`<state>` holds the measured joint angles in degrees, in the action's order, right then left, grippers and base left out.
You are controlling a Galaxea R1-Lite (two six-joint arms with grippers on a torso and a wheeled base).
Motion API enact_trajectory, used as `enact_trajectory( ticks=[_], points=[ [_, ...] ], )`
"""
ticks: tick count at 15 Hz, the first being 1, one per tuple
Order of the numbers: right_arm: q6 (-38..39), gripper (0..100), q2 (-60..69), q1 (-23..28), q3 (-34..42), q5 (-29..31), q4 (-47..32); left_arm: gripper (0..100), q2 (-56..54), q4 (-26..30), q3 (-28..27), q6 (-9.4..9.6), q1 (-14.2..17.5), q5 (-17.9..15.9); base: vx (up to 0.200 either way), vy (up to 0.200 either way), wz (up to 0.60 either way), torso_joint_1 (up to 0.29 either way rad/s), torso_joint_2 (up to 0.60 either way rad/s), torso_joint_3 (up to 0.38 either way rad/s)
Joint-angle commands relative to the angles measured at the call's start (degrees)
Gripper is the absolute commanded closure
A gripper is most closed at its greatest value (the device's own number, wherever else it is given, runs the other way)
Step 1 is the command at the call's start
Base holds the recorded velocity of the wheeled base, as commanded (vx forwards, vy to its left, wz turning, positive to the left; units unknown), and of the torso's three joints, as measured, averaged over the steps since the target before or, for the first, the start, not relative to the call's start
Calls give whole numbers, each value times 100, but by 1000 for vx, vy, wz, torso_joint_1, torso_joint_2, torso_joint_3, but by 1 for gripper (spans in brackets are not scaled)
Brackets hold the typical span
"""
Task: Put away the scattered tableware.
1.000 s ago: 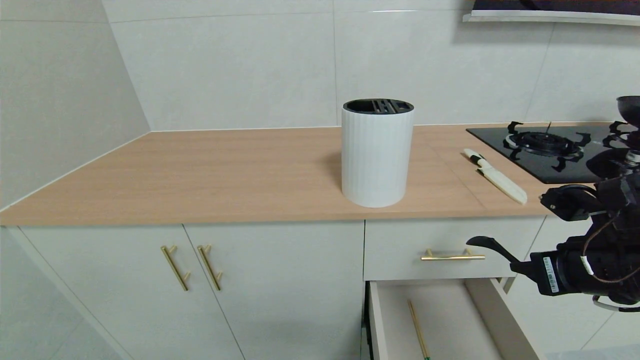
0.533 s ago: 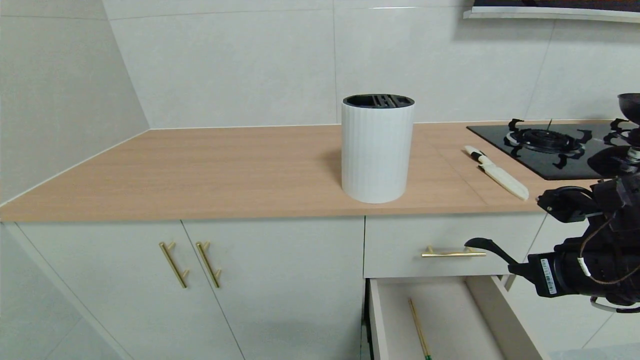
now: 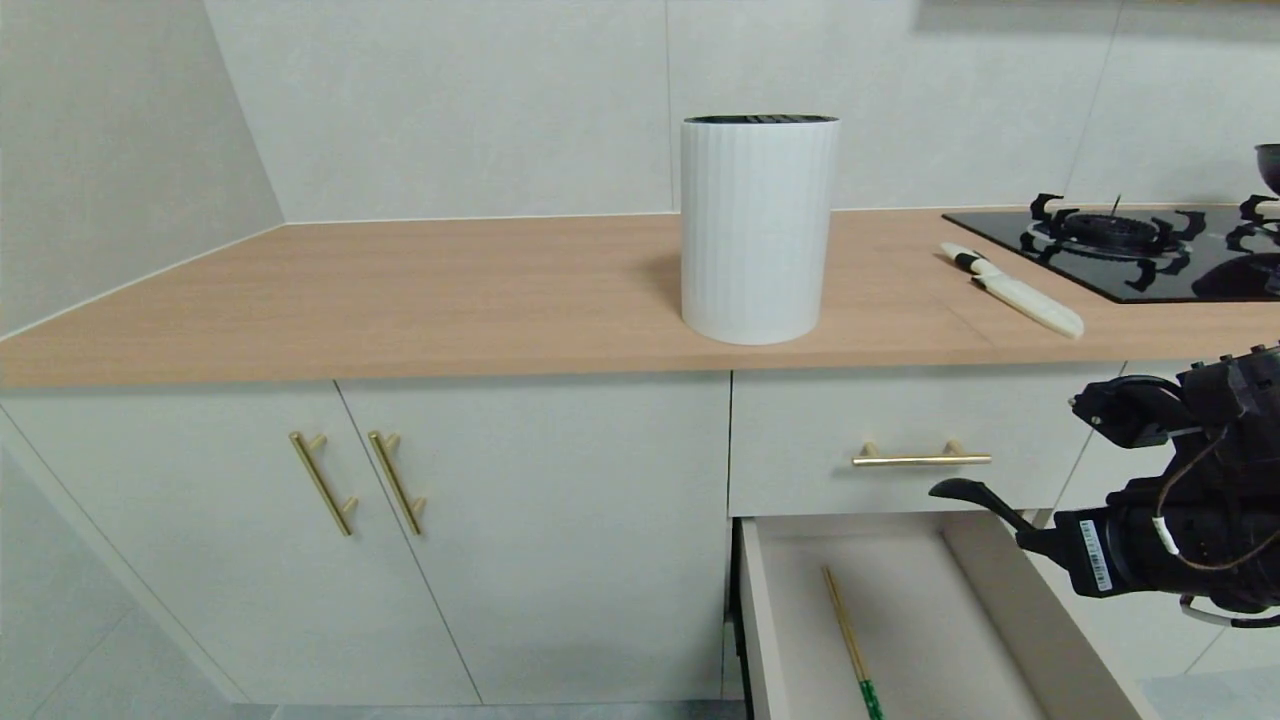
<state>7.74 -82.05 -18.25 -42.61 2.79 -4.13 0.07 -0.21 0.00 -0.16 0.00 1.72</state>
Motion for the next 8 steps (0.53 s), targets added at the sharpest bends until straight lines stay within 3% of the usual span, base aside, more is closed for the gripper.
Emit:
enact_trajectory(
  ticks=[1, 5, 8],
  points=[
    [-1, 100, -12, -3, -2, 2, 0, 0, 1, -6, 0, -2, 0, -5, 0, 0, 0, -154, 456, 315],
    [-1, 100, -21, -3, -2, 2, 0, 0, 1, -6, 0, -2, 0, -5, 0, 0, 0, -117, 416, 297],
    [-1, 100, -21, -3, 15, 2, 0, 0, 1, -6, 0, -2, 0, 4, 0, 0, 0, -32, 116, 69]
  ],
)
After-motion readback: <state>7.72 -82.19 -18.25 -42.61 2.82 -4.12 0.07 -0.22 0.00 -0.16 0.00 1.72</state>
